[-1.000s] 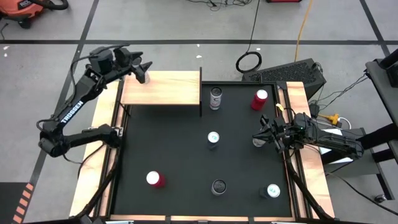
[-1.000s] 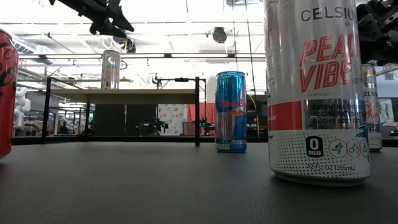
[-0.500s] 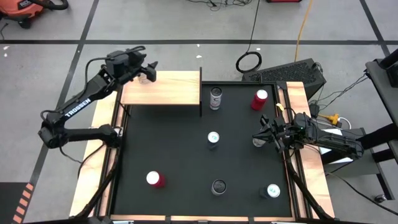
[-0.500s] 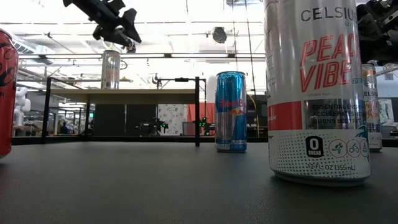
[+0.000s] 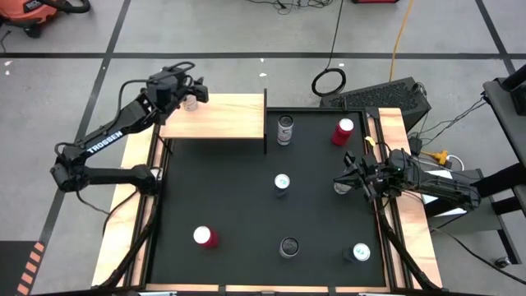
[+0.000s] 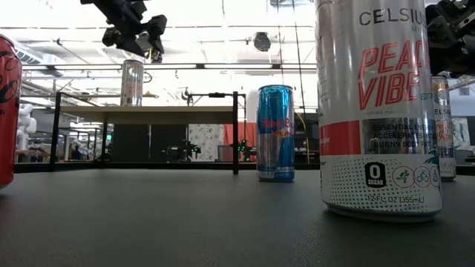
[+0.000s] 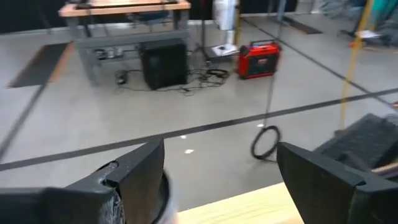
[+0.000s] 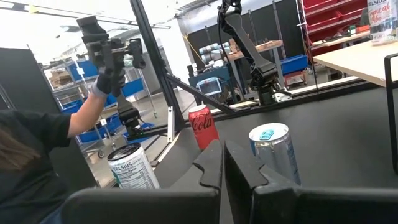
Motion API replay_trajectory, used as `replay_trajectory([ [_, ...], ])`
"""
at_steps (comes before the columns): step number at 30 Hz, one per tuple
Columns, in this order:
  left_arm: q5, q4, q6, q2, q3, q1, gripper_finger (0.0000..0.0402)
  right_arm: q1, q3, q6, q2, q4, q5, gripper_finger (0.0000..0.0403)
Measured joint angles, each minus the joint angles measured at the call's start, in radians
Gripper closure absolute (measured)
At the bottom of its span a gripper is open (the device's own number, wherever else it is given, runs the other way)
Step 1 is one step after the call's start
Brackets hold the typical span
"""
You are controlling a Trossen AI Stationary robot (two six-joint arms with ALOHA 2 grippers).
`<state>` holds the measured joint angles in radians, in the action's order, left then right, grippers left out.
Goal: Place canned beverage on shelf
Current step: Put the left white yellow soda can on the shelf
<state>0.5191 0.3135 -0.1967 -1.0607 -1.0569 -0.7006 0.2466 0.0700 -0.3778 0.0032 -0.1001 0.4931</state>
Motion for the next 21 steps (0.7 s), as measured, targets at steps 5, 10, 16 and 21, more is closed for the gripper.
replay_trajectory([
  [5, 0.129, 0.082, -0.006, 0.0, 0.0, 0.025, 0.0089, 0.0, 0.0, 0.0, 0.0, 0.0, 0.0, 0.0403],
  [10, 0.197, 0.127, -0.008, 0.0, 0.0, 0.046, 0.0089, 0.0, 0.0, 0.008, 0.0, 0.0, 0.0, 0.0403],
  [16, 0.218, 0.136, -0.057, -0.002, 0.0, 0.055, 0.0089, 0.0, 0.0, 0.005, 0.0, 0.0, 0.0, 0.0403],
  [21, 0.262, 0.152, -0.06, -0.041, 0.0, 0.055, 0.0089, 0.0, 0.0, 0.005, 0.0, 0.0, 0.0, 0.0403],
])
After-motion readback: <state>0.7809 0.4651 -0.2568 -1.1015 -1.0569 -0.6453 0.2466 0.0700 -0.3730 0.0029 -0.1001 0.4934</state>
